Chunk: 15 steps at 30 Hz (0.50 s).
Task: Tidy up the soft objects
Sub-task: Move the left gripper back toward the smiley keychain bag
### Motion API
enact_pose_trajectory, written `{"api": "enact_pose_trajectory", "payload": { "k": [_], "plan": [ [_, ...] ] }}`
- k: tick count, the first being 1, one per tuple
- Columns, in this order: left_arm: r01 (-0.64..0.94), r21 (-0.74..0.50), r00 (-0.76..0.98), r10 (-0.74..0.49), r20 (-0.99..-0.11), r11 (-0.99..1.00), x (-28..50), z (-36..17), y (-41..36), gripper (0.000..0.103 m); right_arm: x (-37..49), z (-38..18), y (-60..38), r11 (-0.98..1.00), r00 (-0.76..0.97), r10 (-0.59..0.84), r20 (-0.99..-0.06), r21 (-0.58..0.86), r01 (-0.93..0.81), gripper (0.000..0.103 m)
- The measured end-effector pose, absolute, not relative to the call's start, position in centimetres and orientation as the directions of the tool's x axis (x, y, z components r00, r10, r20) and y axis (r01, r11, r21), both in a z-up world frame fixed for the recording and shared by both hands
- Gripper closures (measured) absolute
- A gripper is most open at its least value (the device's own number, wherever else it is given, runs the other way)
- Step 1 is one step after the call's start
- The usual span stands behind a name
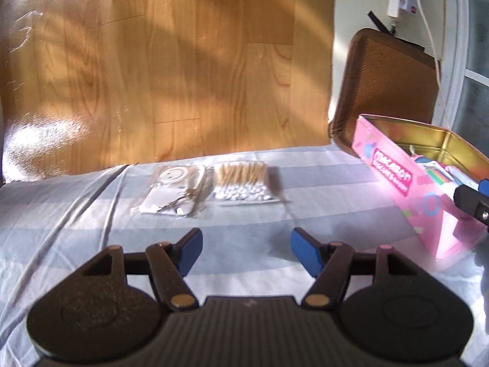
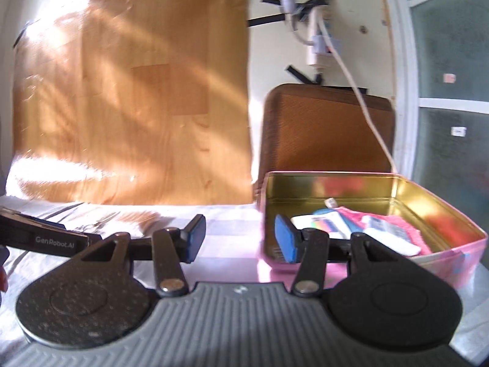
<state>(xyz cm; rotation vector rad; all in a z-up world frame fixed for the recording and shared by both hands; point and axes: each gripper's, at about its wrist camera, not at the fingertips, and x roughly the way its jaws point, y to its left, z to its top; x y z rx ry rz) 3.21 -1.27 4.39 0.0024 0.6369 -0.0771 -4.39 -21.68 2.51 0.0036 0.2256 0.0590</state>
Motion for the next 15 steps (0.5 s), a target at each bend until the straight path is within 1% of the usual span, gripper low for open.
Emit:
{"api": "enact_pose_trajectory", "payload": {
  "k": [9,12,15],
  "plan": [
    [-0.106,0.003,0.773,0.084,-0.628,0.994,3.7,1.7,6.5,0.038,-2.8,1.7,-17.7,0.984,0.936,0.164,-0.312,-0.010,-0.175,0.050],
    [-0.162,-0.015,0.762,0.115,-0.637,0.987,4.0,1.1,8.4,0.037,-2.0,1.5,-16.7,0.978,0.920,0.192,-0.341,-0.008,-0.207,0.050],
    [-0.195,-0.046,0.756,0.120,-0.644,0.980,4.4,0.6,9.7,0.036,-1.1,1.4,-15.5,0.972,0.907,0.217,-0.361,-0.009,-0.236,0.050]
  ]
}}
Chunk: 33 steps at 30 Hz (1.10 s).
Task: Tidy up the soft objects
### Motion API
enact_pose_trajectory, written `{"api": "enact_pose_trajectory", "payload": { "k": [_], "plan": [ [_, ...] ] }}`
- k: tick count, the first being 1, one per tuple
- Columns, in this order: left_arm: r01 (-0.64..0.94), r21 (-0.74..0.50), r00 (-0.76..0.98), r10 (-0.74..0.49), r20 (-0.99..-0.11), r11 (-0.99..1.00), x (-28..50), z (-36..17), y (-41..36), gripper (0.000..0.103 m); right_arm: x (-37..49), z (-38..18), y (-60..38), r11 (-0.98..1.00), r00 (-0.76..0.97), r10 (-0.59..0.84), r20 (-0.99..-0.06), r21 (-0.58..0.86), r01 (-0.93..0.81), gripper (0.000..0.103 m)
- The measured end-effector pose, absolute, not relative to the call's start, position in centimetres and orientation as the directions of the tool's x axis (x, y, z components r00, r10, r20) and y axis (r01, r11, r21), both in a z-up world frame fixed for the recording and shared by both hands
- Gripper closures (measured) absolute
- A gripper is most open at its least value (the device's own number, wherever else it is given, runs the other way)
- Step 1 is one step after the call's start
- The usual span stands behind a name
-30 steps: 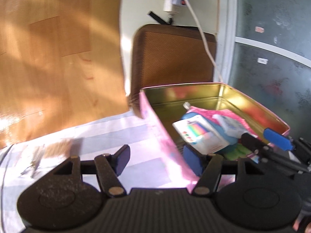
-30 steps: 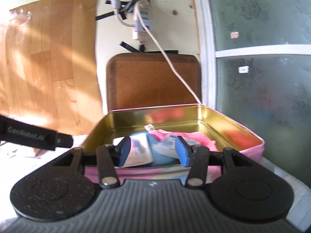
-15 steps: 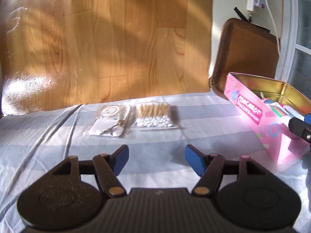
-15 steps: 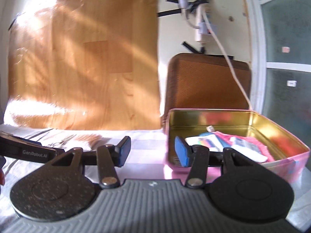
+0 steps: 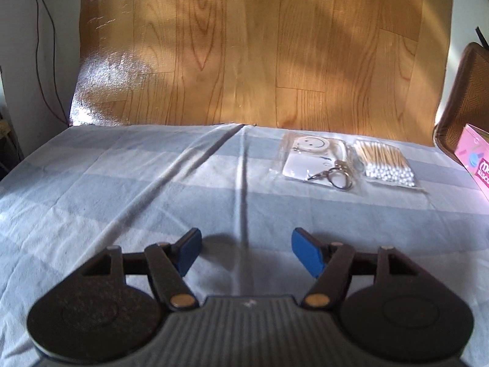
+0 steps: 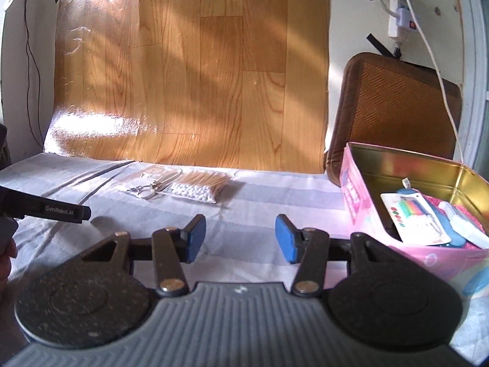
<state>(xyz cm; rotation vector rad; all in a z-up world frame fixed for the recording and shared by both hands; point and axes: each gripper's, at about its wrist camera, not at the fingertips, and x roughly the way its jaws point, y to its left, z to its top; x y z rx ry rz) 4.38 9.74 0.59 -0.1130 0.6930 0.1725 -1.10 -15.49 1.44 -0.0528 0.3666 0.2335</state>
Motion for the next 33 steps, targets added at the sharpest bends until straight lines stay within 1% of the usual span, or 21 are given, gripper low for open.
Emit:
{"api": "enact_pose_trajectory", "payload": {
  "k": [2,7,11,19,23,26,28,33],
  "plan": [
    [-0.196,-0.061,0.764,0.113,-0.636,0.979,4.4,0.6,10.0,0.034,-0.5,1.4,-14.5,0.967,0.898,0.233,-0.374,-0.012,-0.256,0.050],
    [-0.192,-0.083,0.770,0.097,-0.630,0.978,4.3,0.6,10.2,0.033,1.4,0.9,-12.2,0.955,0.878,0.267,-0.397,-0.015,-0.297,0.050],
    [-0.189,-0.099,0.773,0.086,-0.628,0.977,4.3,0.5,10.2,0.031,3.9,0.5,-11.0,0.954,0.866,0.264,-0.425,-0.017,-0.299,0.050],
    [-0.177,-0.117,0.777,0.066,-0.626,0.977,4.4,0.6,10.3,0.030,8.9,1.3,-9.4,0.962,0.849,0.262,-0.458,0.053,-0.268,0.049],
    [-0.203,-0.141,0.780,0.073,-0.621,0.969,4.3,0.6,10.8,0.030,9.8,2.1,-7.4,0.937,0.838,0.337,-0.428,0.066,-0.343,0.050],
    [-0.243,-0.176,0.782,0.085,-0.618,0.954,4.3,0.7,11.8,0.030,10.1,2.6,-5.5,0.903,0.798,0.408,-0.444,0.070,-0.423,0.050],
    [-0.266,-0.200,0.782,0.091,-0.616,0.943,4.4,0.7,12.5,0.030,10.7,2.3,-3.6,0.886,0.766,0.427,-0.480,0.053,-0.461,0.050],
    [-0.292,-0.226,0.784,0.097,-0.614,0.929,4.3,0.8,13.2,0.030,13.4,1.5,-0.4,0.889,0.768,0.386,-0.510,-0.017,-0.458,0.050]
  ]
}}
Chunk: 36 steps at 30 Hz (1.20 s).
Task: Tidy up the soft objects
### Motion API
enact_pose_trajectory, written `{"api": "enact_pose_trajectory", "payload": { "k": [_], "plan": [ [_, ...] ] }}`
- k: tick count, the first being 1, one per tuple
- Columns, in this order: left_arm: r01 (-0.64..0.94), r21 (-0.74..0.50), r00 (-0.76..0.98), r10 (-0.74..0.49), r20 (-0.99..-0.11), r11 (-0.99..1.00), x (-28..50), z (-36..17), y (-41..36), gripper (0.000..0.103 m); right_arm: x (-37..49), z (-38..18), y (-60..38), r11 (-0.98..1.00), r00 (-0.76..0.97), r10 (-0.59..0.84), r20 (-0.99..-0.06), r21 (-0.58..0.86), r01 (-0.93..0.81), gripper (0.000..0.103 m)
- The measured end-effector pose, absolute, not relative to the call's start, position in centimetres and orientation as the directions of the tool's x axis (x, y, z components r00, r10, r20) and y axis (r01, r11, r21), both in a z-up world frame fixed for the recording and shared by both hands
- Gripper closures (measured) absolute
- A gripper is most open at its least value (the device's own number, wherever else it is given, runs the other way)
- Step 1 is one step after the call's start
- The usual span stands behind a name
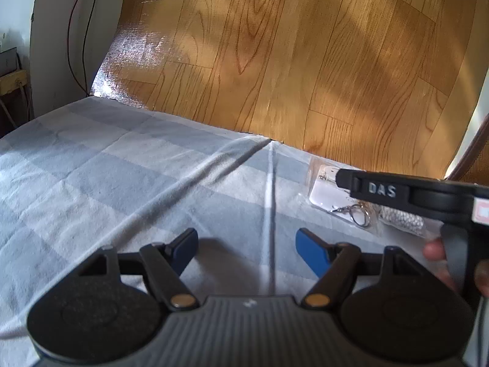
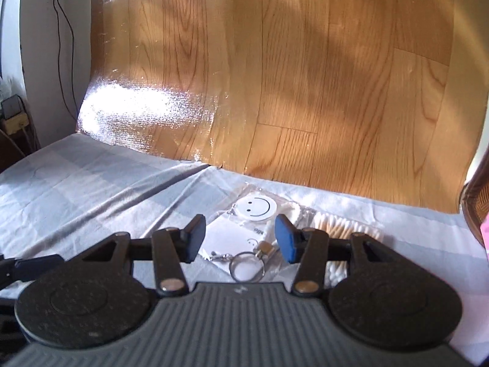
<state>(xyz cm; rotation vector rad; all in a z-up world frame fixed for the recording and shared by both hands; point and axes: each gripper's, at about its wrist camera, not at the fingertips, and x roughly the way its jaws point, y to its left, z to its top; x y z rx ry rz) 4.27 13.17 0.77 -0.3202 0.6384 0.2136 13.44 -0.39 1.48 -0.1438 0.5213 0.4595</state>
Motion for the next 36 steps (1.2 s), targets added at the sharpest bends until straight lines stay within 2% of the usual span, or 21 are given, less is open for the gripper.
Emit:
{"api": "enact_pose_trajectory", "payload": {
  "k": [10,15,24,26,28,30,32,36],
  "plan": [
    [-0.298,-0.240,0.789,0.097,-0.607,0.924,4.4,0.8,13.4,0.030,22.5,0.6,0.4,0.928,0.710,0.307,-0.634,0.035,-0.370,0.049],
    [-0.321,-0.260,0.794,0.109,-0.598,0.911,4.3,1.0,14.1,0.030,23.7,0.4,-0.8,0.894,0.608,0.409,-0.680,0.166,-0.416,0.052],
    [-0.396,-0.346,0.810,0.146,-0.569,0.851,3.3,1.3,16.8,0.030,13.2,0.6,-1.9,0.637,0.373,0.629,-0.682,0.178,-0.750,0.051],
    [-0.391,-0.356,0.810,0.134,-0.571,0.849,3.3,1.2,16.9,0.030,10.0,0.7,-2.9,0.604,0.359,0.649,-0.671,0.168,-0.779,0.052],
    [-0.368,-0.351,0.817,0.120,-0.564,0.861,3.3,1.2,16.6,0.030,7.5,1.2,-5.2,0.631,0.405,0.674,-0.618,0.195,-0.751,0.051],
    [-0.327,-0.345,0.830,0.093,-0.550,0.880,3.4,1.3,16.0,0.030,5.6,1.3,-7.7,0.660,0.450,0.694,-0.562,0.247,-0.709,0.042],
    [-0.281,-0.338,0.837,0.057,-0.544,0.898,3.5,1.3,15.3,0.030,3.6,1.1,-9.5,0.693,0.509,0.678,-0.530,0.232,-0.682,0.032],
    [-0.185,-0.350,0.825,-0.049,-0.563,0.918,3.4,1.1,14.1,0.030,0.8,-0.6,-9.6,0.731,0.567,0.622,-0.540,0.141,-0.668,0.028]
  ]
}}
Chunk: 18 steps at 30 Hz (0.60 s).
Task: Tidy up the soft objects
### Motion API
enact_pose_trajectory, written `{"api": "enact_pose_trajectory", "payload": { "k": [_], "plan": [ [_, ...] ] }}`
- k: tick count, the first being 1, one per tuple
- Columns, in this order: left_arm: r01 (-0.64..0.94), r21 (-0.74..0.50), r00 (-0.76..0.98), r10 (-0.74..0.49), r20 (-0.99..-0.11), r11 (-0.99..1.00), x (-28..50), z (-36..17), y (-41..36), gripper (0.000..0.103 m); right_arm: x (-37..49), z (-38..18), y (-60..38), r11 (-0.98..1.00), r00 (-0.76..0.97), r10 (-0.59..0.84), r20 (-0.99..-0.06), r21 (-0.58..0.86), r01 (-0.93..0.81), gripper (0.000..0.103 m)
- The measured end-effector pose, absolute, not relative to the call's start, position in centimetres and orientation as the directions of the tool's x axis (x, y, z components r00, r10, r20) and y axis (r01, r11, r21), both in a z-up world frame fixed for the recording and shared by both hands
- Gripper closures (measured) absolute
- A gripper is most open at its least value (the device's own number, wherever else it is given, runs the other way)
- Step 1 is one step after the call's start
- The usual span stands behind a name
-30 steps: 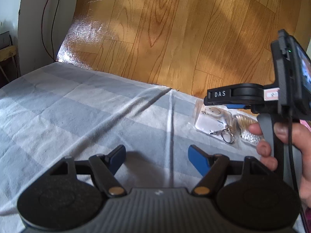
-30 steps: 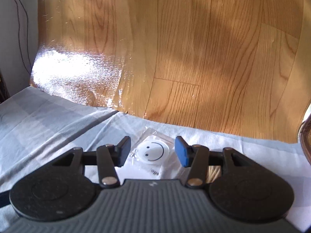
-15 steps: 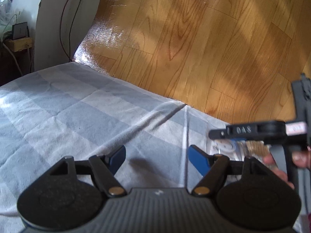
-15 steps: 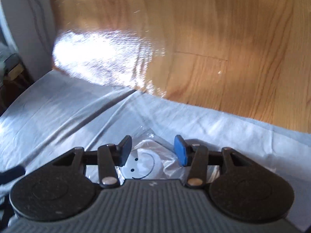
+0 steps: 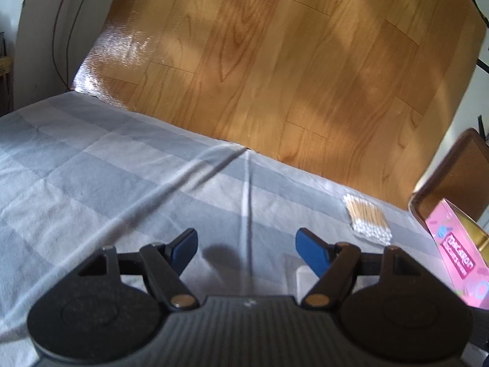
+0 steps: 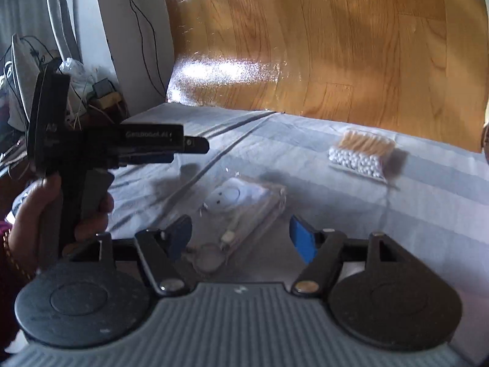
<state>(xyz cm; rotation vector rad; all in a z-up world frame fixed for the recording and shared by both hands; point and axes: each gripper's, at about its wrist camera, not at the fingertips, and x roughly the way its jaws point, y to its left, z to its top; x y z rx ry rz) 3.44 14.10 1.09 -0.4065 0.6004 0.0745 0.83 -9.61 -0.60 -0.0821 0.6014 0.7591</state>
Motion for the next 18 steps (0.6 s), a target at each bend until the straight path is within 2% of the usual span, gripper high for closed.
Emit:
{"api": "enact_pose_trajectory", "payload": {
  "k": [4,6,8,12,15,18],
  "plan": [
    [-0.124,-0.391,0.804,-0.138,-0.578,0.912,2.2,1.7,13.3,0.030,0.2,-1.7,-8.9,0.740,0.585,0.585,-0.562,0.074,-0.669,0.026],
    [-0.096,-0.395,0.791,-0.171,-0.588,0.913,1.6,1.9,12.6,0.023,0.3,-1.9,-8.7,0.734,0.582,0.587,-0.563,0.067,-0.676,0.025],
    [-0.084,-0.380,0.782,-0.176,-0.598,0.921,1.4,2.0,11.9,0.018,0.5,-2.1,-8.2,0.734,0.585,0.584,-0.563,0.060,-0.676,0.024],
    [-0.068,-0.378,0.766,-0.195,-0.613,0.923,1.9,1.3,11.1,0.016,0.9,-2.5,-7.6,0.730,0.585,0.582,-0.564,0.046,-0.682,0.023],
    [-0.040,-0.377,0.783,-0.206,-0.587,0.925,1.9,0.6,10.6,0.007,0.7,-2.5,-8.2,0.728,0.581,0.594,-0.556,0.066,-0.682,0.023],
    [-0.017,-0.330,0.792,-0.189,-0.580,0.944,1.7,0.5,9.6,0.005,0.5,-2.4,-8.4,0.730,0.580,0.600,-0.551,0.082,-0.678,0.022]
  ]
}}
